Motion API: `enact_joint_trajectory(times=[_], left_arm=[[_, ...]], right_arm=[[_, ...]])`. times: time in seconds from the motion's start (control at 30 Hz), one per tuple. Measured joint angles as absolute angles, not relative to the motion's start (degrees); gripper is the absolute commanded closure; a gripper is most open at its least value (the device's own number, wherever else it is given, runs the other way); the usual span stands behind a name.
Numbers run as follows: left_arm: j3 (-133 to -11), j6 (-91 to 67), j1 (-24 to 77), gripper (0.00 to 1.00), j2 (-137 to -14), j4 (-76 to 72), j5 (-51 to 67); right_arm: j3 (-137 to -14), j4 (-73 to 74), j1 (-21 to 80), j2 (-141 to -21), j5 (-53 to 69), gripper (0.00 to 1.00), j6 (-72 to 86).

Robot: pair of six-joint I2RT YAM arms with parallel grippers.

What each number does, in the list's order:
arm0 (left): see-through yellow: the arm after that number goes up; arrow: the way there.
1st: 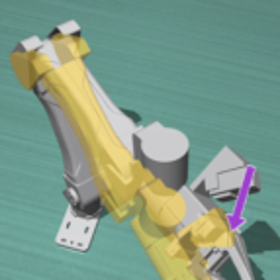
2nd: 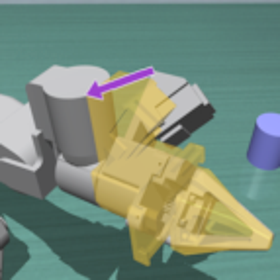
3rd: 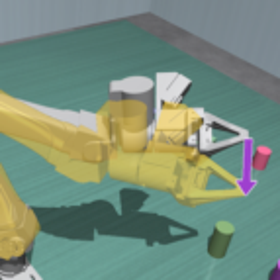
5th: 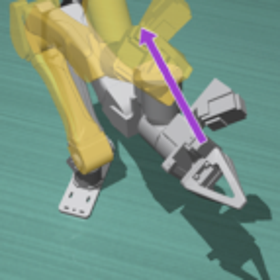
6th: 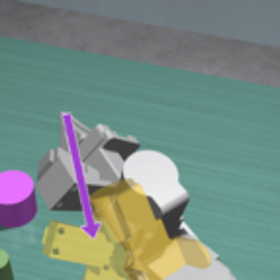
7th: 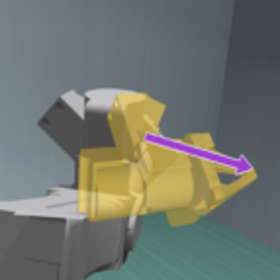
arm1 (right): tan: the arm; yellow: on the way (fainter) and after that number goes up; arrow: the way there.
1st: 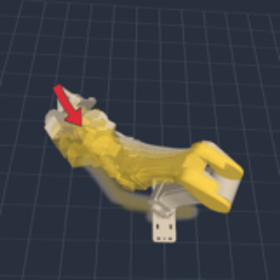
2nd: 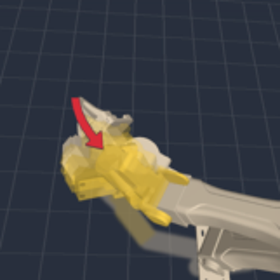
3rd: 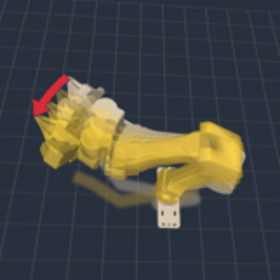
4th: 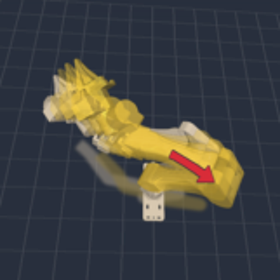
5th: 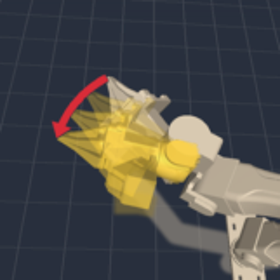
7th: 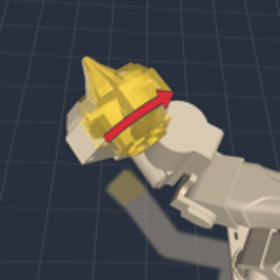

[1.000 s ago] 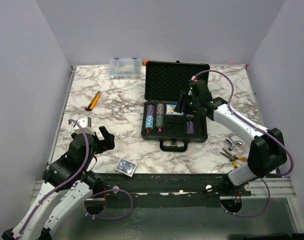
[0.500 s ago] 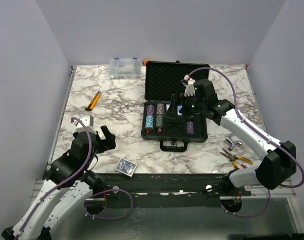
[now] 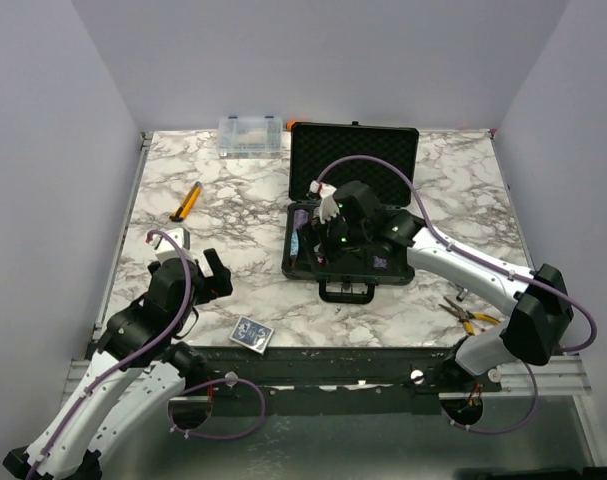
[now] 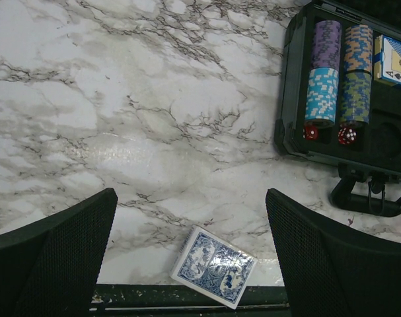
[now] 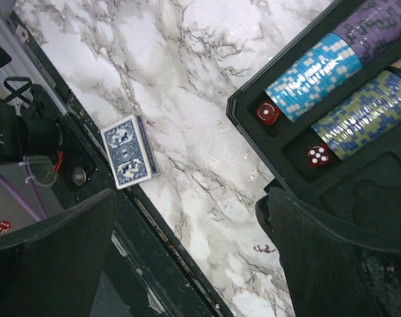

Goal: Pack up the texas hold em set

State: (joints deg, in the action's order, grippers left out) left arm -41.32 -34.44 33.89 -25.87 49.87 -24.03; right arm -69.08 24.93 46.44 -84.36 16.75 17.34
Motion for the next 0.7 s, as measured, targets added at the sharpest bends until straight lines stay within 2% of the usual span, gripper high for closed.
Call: enact_joint_trajectory(times=[0.27,0.7], left_arm=[[-41.32,-35.31,33.89,0.08,-25.91,49.95,-25.39],[-41.34,-37.5,33.89,0.08,-26.79,52.14,-27.97]], right_arm=[[-69.08,20.99,50.43,-85.52,17.02,0.0,16.36],[-68.16,15.07,63.77,-89.65,12.91,0.0,11.73]])
